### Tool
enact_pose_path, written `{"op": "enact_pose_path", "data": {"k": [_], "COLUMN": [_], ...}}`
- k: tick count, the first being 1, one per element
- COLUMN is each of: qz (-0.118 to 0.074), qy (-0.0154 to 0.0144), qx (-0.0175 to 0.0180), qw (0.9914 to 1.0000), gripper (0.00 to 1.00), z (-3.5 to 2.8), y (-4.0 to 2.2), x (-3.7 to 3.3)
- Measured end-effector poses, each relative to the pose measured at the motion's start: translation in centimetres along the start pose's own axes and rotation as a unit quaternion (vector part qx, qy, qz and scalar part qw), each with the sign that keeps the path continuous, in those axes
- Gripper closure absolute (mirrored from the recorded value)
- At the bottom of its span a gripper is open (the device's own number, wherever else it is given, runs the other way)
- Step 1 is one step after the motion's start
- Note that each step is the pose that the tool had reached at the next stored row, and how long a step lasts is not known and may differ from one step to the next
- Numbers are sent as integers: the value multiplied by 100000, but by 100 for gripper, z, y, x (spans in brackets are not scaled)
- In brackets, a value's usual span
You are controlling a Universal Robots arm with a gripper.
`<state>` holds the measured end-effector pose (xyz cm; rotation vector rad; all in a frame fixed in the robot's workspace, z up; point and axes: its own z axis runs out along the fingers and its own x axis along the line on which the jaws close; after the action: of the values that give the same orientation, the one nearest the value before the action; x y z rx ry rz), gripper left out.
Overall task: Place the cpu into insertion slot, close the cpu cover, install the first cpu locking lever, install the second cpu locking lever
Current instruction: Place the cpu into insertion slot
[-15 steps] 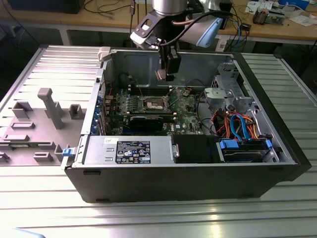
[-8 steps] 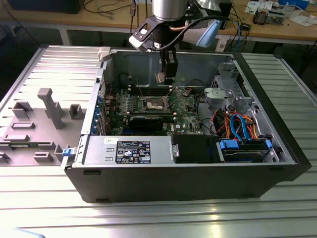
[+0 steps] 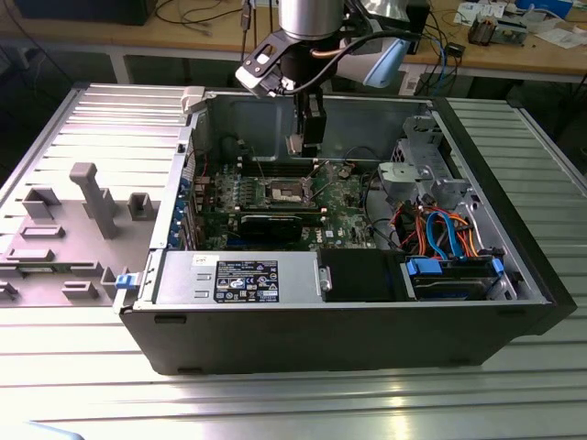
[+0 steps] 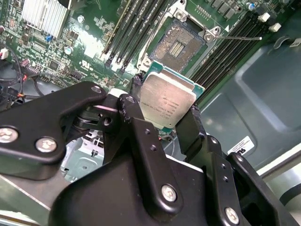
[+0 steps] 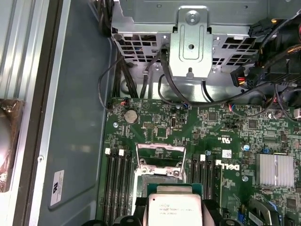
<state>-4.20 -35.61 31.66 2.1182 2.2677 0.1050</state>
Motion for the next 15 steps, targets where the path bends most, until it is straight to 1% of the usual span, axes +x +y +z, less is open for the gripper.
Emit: {"op": "enact_pose_path", "data": {"k": [13, 15], "qz": [39, 1127], "qy": [11, -60], "qx": [-5, -12], "qw": [100000, 99994], "gripper": [46, 46], "z": [3, 16], "y": [-1, -2], "x": [0, 1]}}
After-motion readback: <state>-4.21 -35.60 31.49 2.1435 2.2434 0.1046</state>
